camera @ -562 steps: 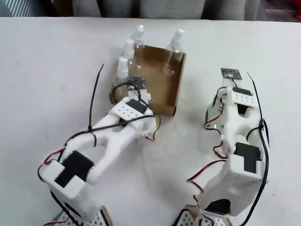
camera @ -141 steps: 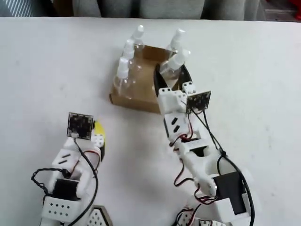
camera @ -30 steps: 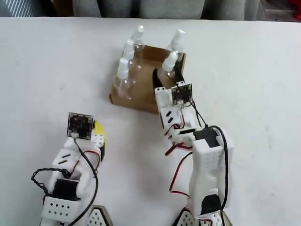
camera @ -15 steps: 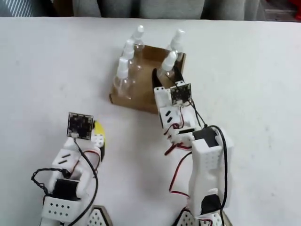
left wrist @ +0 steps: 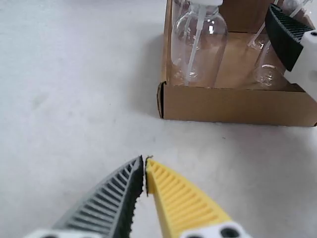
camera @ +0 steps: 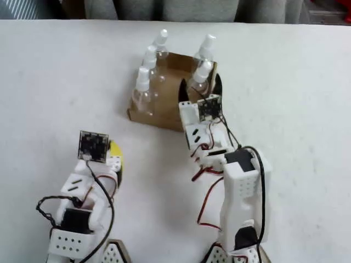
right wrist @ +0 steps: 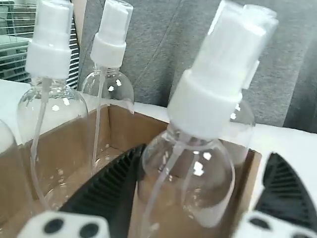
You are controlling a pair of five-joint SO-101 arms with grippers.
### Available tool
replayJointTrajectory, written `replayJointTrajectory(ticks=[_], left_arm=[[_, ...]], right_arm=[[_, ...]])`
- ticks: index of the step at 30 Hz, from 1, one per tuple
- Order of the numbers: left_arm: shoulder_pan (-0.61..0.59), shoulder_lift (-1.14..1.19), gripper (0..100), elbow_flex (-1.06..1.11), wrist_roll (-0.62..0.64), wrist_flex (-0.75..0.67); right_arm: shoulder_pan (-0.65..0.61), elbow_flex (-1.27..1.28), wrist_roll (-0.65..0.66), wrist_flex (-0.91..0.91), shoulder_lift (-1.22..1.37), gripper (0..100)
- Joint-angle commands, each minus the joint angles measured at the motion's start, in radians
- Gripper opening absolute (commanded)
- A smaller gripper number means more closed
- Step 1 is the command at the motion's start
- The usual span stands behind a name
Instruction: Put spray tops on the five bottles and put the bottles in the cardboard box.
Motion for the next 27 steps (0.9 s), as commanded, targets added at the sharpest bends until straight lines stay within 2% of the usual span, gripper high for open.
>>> replayJointTrajectory(ticks=[1, 5, 9, 27], left_arm=[[-0.007, -0.005, 2, -0.003, -0.009, -0.005], [-0.007, -0.005, 2, -0.003, -0.009, -0.005], [-0.007, -0.005, 2, -0.003, -0.009, -0.005], [-0.007, -0.005, 2, -0.003, -0.009, -0.005]], right_arm=[[-0.028, 0.000, -0.002, 0.007, -0.018, 35.1], [-0.028, 0.006, -0.008, 0.025, -0.054, 36.7], [-0.028, 0.034, -0.086, 0.027, -0.117, 36.8], [-0.018, 0.098, -0.089, 0.027, -0.220, 36.8]])
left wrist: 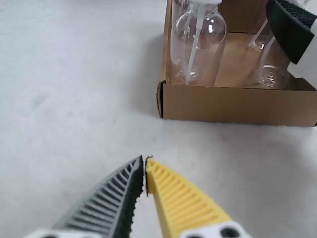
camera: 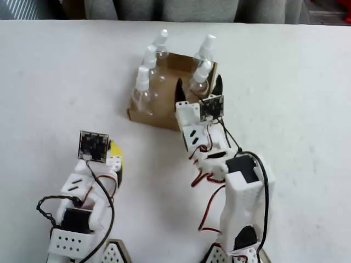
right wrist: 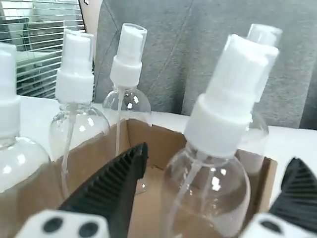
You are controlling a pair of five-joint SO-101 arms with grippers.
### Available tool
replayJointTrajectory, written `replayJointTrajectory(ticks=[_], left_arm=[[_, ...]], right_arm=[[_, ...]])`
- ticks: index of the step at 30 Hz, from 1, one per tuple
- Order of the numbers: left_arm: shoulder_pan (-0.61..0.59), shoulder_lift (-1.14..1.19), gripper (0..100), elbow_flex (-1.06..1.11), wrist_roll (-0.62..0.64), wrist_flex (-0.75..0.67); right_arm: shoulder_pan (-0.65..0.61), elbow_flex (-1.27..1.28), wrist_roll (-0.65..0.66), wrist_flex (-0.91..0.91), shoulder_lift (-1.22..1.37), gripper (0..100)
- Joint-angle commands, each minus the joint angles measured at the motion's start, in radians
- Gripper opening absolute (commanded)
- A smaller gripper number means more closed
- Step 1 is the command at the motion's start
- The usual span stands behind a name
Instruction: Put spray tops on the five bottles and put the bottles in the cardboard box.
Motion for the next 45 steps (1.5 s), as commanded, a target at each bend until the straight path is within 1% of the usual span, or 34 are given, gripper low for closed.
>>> replayJointTrajectory(ticks=[1, 10, 15, 19, 20, 22, 28, 31, 33, 35, 38, 42, 45], left_arm=[[-0.007, -0.005, 2, -0.003, -0.009, -0.005], [-0.007, -0.005, 2, -0.003, -0.009, -0.005], [-0.007, -0.005, 2, -0.003, -0.009, -0.005], [-0.007, -0.005, 2, -0.003, -0.009, -0.005], [-0.007, -0.005, 2, -0.003, -0.009, -0.005], [-0.007, -0.005, 2, -0.003, -0.009, -0.005], [-0.008, -0.005, 2, -0.003, -0.009, -0.005], [-0.008, -0.005, 2, -0.003, -0.009, -0.003], [-0.008, -0.005, 2, -0.003, -0.009, -0.003], [-0.008, -0.005, 2, -0.003, -0.009, -0.002], [-0.008, -0.005, 2, -0.003, -0.009, -0.002], [-0.008, -0.005, 2, -0.003, -0.009, -0.002], [-0.008, -0.005, 2, -0.003, -0.009, -0.002]], right_arm=[[0.013, 0.032, -0.005, 0.004, -0.102, 36.8], [0.016, 0.255, -0.009, 0.004, -0.344, 36.8], [0.031, 0.416, -0.006, 0.007, -0.529, 36.6], [0.038, 0.528, -0.008, 0.104, -0.697, 36.1], [0.038, 0.546, -0.009, 0.137, -0.742, 34.7], [0.054, 0.580, -0.009, 0.206, -0.831, 28.9], [0.110, 0.675, -0.009, 0.377, -1.095, 0.8], [0.131, 0.753, -0.009, 0.440, -1.230, 5.6], [0.142, 0.810, -0.009, 0.475, -1.330, 4.3], [0.162, 0.821, -0.009, 0.567, -1.423, 1.2], [0.194, 0.819, -0.011, 0.768, -1.572, 1.7], [0.197, 0.836, -0.011, 1.023, -1.779, 1.5], [0.197, 0.836, -0.012, 1.264, -1.942, 1.5]])
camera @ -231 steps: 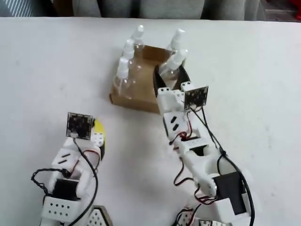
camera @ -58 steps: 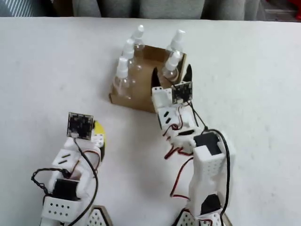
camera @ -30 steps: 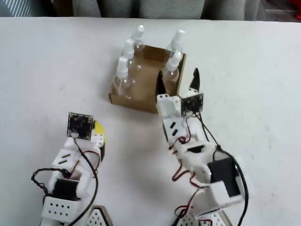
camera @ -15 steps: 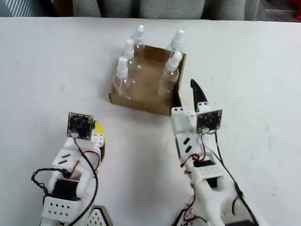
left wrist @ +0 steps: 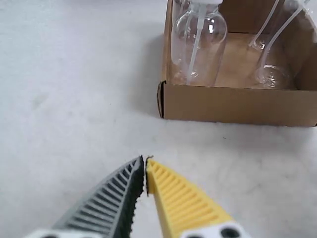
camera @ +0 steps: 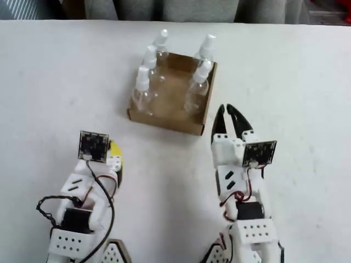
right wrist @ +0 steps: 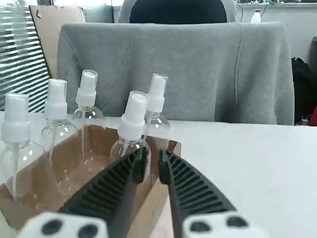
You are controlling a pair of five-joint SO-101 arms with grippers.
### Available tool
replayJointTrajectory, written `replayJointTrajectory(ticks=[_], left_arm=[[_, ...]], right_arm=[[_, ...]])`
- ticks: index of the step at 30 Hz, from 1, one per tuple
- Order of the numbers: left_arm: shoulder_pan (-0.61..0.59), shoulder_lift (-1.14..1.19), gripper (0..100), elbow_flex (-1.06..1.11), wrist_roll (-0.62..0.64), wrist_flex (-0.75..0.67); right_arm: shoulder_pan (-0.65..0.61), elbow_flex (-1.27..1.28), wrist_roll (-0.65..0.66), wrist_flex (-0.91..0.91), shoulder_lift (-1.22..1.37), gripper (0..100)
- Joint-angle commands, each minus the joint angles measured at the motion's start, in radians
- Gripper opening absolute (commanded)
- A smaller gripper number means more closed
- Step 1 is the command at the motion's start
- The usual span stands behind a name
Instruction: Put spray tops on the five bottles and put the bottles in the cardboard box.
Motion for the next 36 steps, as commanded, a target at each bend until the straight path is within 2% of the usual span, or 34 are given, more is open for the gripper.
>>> replayJointTrajectory(ticks=[1, 6, 11, 15, 21, 28, 32, 36], left_arm=[[-0.008, -0.005, 2, -0.003, -0.009, 0.000], [-0.008, -0.005, 2, -0.003, -0.009, 0.000], [-0.008, -0.005, 2, -0.003, -0.009, 0.002], [-0.008, -0.005, 2, -0.003, -0.009, 0.011], [-0.007, -0.005, 3, -0.003, -0.009, 0.117], [-0.008, -0.010, 2, -0.003, -0.009, 0.345], [-0.005, -0.008, 2, -0.003, -0.006, 0.393], [-0.008, -0.012, 2, -0.008, -0.003, 0.448]], right_arm=[[0.008, 0.008, -0.009, 0.295, -0.203, 1.5], [0.008, 0.000, -0.009, 0.700, -0.450, 1.5], [0.019, 0.003, -0.008, 0.746, -0.383, 1.5], [0.010, 0.003, -0.008, 0.909, -0.398, 1.5], [0.013, 0.003, -0.008, 1.162, -0.424, 1.5], [0.084, 0.003, -0.008, 1.273, -0.426, 1.5], [0.079, 0.003, -0.006, 1.392, -0.426, 1.5], [0.081, 0.003, -0.006, 1.388, -0.427, 1.5]])
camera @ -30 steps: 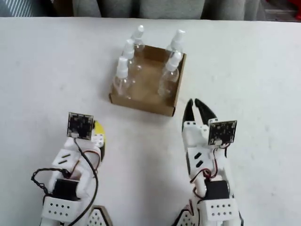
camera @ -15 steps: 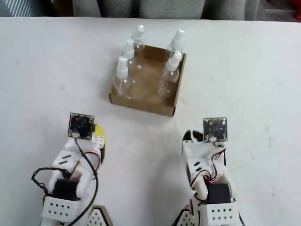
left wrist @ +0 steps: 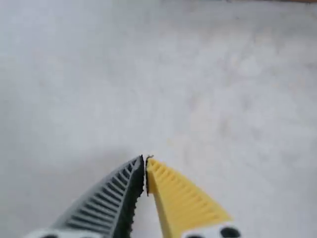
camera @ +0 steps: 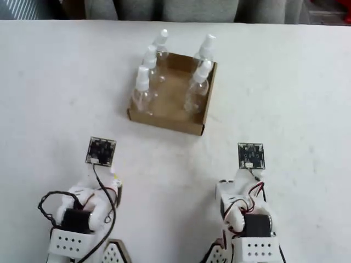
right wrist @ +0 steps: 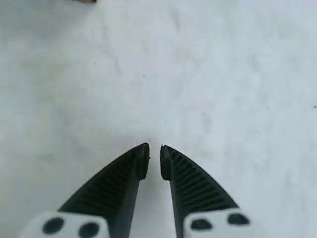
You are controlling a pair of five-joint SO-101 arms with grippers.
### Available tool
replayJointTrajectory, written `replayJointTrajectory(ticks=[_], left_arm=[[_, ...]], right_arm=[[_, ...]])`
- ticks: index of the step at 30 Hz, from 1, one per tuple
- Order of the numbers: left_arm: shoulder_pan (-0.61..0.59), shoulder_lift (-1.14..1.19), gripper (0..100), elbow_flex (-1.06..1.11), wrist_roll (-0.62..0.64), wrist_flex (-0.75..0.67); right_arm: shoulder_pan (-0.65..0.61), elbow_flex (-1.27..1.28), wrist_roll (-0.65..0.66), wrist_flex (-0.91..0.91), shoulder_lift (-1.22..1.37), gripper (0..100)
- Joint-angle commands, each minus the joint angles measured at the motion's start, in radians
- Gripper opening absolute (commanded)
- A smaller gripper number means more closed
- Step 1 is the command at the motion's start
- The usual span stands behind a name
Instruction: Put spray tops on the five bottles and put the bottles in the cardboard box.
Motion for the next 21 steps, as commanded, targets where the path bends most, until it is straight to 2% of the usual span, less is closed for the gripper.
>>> replayJointTrajectory(ticks=[1, 21], left_arm=[[-0.008, -0.010, 2, -0.008, -0.003, 0.018], [-0.016, -0.010, 2, -0.008, -0.002, 0.018]], right_arm=[[0.008, 0.003, -0.008, 0.010, -0.010, 1.5], [0.008, 0.003, -0.006, 0.010, -0.010, 1.5]])
